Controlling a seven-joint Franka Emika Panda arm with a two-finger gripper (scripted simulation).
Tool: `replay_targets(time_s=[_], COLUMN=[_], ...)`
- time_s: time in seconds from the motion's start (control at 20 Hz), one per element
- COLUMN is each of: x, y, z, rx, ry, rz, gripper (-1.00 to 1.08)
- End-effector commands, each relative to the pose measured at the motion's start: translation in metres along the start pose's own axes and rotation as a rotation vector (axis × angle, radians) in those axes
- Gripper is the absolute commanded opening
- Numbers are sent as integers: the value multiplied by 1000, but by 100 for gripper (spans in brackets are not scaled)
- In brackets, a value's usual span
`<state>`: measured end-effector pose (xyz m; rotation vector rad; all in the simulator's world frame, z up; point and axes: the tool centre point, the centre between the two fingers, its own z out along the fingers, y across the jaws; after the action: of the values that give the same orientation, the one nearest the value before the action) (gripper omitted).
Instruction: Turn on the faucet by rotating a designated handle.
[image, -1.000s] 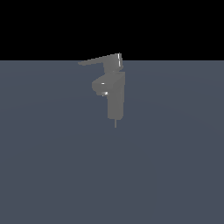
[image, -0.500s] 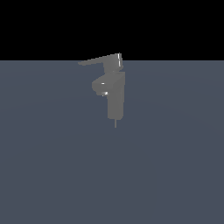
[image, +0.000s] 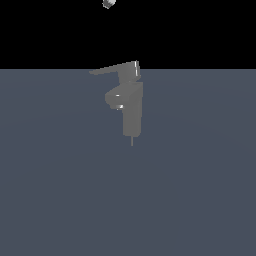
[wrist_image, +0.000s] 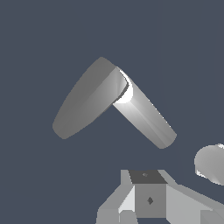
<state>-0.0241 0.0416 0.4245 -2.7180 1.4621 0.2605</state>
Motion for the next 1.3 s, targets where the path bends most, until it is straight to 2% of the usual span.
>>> replay_targets(time_s=[0.0, 0.6, 1.25], x=[7, 35, 56], y=[-13, -74, -129], z=[8, 56, 119], rx=[-5, -38, -70], ry=[-4, 1, 40], rz=[68, 382, 690], gripper=[-100, -100, -100])
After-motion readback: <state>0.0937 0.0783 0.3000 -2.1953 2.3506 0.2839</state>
